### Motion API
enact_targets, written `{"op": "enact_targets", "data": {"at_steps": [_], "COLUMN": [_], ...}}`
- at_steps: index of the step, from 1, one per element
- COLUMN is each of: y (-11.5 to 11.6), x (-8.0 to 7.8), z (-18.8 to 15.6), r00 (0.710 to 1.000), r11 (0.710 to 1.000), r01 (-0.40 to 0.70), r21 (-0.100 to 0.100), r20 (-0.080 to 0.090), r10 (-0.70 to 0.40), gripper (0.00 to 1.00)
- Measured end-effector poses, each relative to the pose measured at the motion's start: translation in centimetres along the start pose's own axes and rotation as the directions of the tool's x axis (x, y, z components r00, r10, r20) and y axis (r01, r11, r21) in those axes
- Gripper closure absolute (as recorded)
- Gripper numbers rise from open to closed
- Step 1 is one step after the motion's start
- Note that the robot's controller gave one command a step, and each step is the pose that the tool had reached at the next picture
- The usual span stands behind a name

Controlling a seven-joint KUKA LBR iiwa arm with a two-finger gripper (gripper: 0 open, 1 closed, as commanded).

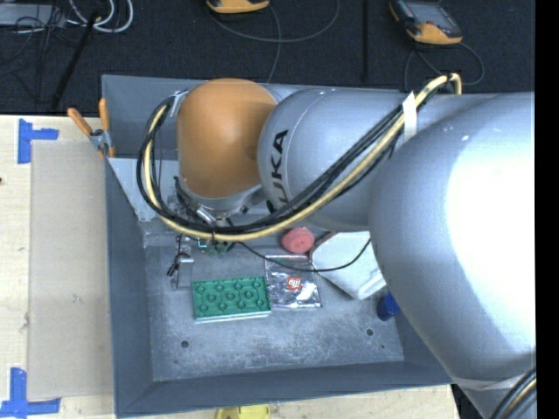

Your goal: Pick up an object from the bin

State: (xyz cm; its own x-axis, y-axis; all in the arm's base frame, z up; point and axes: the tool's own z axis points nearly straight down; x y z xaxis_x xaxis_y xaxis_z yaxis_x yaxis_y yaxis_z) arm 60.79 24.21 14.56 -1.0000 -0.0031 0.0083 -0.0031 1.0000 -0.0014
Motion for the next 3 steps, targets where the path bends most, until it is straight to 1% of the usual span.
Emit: {"op": "enact_targets", "data": {"at_steps": [1,2,3], "y": [-9.3,-10.1,-10.0], "x": [1.8,1.0,2.4], "z": [8.1,4.5,4.7], "r00": [0.998,0.994,0.997], "r11": [0.998,0.994,0.997], "r01": [0.057,0.111,0.074], "r21": [0.004,0.000,-0.001], "r20": [0.000,0.012,0.006], "r10": [-0.057,-0.111,-0.074], "gripper": [0.00,0.00,0.00]}}
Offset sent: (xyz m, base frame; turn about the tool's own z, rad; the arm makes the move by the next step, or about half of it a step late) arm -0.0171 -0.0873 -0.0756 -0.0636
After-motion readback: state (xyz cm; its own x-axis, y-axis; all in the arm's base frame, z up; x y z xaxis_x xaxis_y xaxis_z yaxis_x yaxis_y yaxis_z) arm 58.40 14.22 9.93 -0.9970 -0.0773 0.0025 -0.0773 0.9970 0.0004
